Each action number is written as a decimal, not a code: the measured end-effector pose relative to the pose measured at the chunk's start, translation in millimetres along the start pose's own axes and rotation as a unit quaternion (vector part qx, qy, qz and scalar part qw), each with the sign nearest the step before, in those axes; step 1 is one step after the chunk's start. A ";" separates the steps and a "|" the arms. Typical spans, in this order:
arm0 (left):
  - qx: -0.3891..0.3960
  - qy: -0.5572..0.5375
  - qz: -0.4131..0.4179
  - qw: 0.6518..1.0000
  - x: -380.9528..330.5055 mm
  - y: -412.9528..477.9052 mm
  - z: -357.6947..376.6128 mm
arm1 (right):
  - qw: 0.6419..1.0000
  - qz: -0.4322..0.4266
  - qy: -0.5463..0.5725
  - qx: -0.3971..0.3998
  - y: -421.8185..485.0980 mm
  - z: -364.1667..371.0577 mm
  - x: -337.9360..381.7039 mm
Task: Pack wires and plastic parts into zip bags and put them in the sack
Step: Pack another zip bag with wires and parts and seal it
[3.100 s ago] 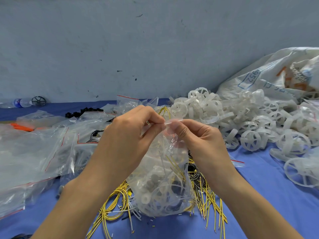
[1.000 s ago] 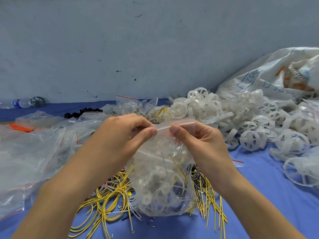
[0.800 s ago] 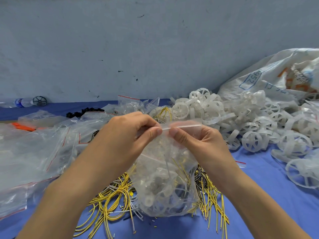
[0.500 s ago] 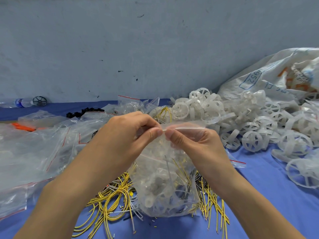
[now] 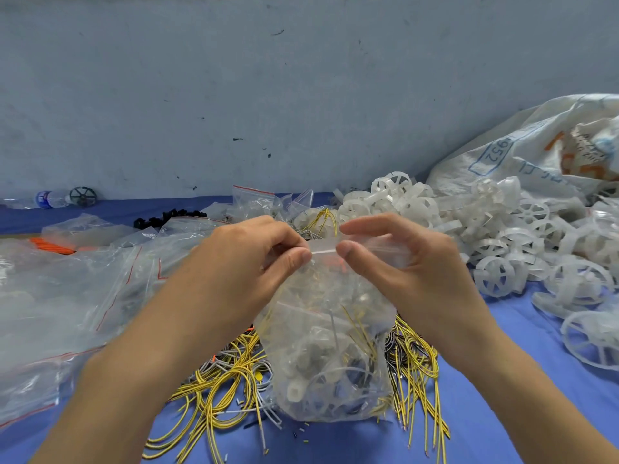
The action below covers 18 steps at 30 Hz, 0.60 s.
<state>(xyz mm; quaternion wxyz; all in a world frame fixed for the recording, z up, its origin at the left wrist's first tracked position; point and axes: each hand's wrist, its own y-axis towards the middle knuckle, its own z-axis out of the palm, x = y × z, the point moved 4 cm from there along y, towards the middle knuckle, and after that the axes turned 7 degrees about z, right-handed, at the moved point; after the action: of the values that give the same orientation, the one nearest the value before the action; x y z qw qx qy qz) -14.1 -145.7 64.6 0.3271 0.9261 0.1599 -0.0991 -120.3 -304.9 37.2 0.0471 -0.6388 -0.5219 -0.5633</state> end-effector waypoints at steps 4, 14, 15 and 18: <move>0.000 0.022 0.033 0.999 -11.9 0.2 6.8 | 0.934 -0.122 -0.335 -0.010 -7.5 8.7 27.2; 0.002 -0.005 0.029 1.000 -1.0 -0.2 -2.1 | 0.937 -0.087 -0.337 -0.039 -7.9 0.0 30.0; 0.006 -0.008 0.025 1.000 1.3 -0.5 -3.4 | 0.937 -0.085 -0.337 -0.041 -7.7 -0.6 29.4; 0.005 -0.005 0.020 1.000 3.4 -2.2 -4.3 | 0.933 -0.086 -0.346 -0.044 -7.7 -1.9 29.1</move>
<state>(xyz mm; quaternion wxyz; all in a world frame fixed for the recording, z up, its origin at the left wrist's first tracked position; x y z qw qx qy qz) -11.4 -140.6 65.7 0.3251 0.9302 0.1395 -0.0983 -132.3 -284.8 56.2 -0.2135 -0.7479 -0.5337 -0.3320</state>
